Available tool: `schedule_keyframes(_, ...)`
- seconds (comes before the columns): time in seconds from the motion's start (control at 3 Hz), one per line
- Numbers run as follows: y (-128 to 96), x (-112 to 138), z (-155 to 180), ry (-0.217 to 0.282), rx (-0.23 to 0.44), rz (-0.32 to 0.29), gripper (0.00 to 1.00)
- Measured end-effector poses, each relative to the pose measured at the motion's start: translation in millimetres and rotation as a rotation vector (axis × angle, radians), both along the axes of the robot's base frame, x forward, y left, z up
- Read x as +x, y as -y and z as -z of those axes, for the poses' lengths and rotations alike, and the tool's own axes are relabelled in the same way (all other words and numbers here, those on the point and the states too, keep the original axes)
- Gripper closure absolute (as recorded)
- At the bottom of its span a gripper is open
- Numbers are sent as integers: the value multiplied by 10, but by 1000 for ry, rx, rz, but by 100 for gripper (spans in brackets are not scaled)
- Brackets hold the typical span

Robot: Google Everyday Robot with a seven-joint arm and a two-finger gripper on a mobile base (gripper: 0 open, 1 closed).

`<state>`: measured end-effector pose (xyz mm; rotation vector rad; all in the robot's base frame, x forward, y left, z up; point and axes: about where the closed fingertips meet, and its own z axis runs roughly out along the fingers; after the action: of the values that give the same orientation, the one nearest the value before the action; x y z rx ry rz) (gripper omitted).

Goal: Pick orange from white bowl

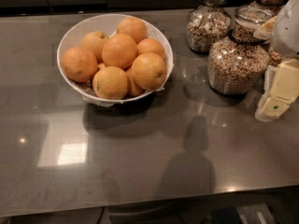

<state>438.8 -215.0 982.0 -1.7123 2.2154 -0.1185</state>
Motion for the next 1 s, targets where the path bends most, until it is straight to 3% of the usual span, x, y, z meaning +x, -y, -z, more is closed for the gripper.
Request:
schedule_keyframes(0.33, -19, 59, -10, 14, 5, 9, 0)
schedule_keyframes(0.67, -201, 276, 32, 28, 52, -19, 0)
schedule_keyframes(1.0, -528, 336, 43, 31, 120, -77, 0)
